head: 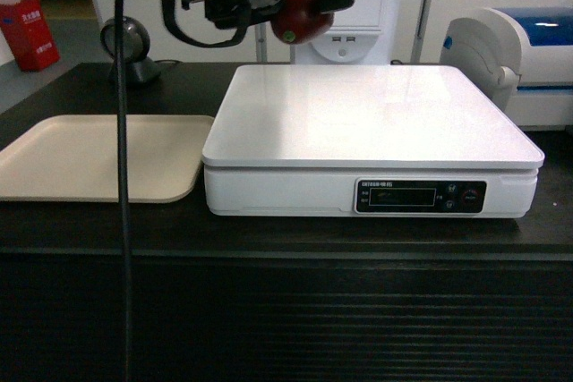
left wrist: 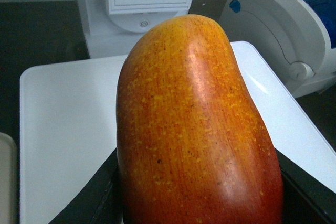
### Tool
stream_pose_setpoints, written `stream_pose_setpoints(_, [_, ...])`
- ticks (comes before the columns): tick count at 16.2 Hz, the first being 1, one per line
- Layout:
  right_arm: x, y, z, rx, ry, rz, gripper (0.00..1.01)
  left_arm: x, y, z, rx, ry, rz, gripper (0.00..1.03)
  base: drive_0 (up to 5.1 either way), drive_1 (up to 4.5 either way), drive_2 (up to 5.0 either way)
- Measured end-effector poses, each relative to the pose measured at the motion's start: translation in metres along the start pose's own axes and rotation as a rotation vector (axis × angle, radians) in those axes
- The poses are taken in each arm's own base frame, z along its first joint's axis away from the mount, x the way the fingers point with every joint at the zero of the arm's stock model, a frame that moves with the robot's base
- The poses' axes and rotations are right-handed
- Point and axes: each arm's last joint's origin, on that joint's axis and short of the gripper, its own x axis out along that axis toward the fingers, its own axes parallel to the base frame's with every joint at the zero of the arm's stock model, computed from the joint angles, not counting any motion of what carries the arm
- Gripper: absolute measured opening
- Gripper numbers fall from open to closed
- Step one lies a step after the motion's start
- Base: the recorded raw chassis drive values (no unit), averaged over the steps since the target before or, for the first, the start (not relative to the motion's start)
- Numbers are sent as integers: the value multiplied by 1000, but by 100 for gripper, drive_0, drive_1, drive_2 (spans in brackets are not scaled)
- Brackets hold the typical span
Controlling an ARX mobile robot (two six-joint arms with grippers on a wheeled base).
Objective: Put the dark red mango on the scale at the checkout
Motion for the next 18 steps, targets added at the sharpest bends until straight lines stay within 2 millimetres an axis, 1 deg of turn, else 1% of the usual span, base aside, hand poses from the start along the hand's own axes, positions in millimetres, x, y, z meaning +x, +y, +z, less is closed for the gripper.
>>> stream_pose_setpoints(1, [0,0,0,0,0,0,98,11,-13,0,13,2,-5,62,0,0,0])
stream_pose_setpoints(2, [0,0,0,0,0,0,98,20,-20,-3,21,19,-4,62,0,0,0])
stream_pose_setpoints(4, [0,0,0,0,0,0,98,44,-32,-21,36,93,-6,62,0,0,0])
stream_pose_setpoints(5, [0,0,0,0,0,0,98,57,-36,-30,41,125,-6,62,0,0,0])
stream_pose_setpoints(6, [0,0,0,0,0,0,98,65,-38,-35,41,136,3,62,0,0,0])
stream_pose_setpoints(8, [0,0,0,0,0,0,98,76,-47,-37,46,147,8,62,0,0,0])
stream_pose_setpoints(11, [0,0,0,0,0,0,98,87,-55,-28,44,141,41,62,0,0,0])
stream_pose_setpoints(12, [0,0,0,0,0,0,98,103,-54,-41,48,205,87,62,0,0,0])
stream_pose_setpoints(13, [0,0,0,0,0,0,98,105,-54,-40,43,209,96,80,0,0,0])
stream_pose_setpoints(14, [0,0,0,0,0,0,98,101,-52,-41,43,179,87,97,0,0,0])
stream_pose_setpoints(15, [0,0,0,0,0,0,98,95,-51,-36,56,147,85,98,0,0,0])
stream_pose_setpoints(17, [0,0,0,0,0,0,98,71,-46,-12,87,8,90,98,0,0,0])
stream_pose_setpoints(18, [0,0,0,0,0,0,98,63,-46,-4,92,-30,87,98,0,0,0])
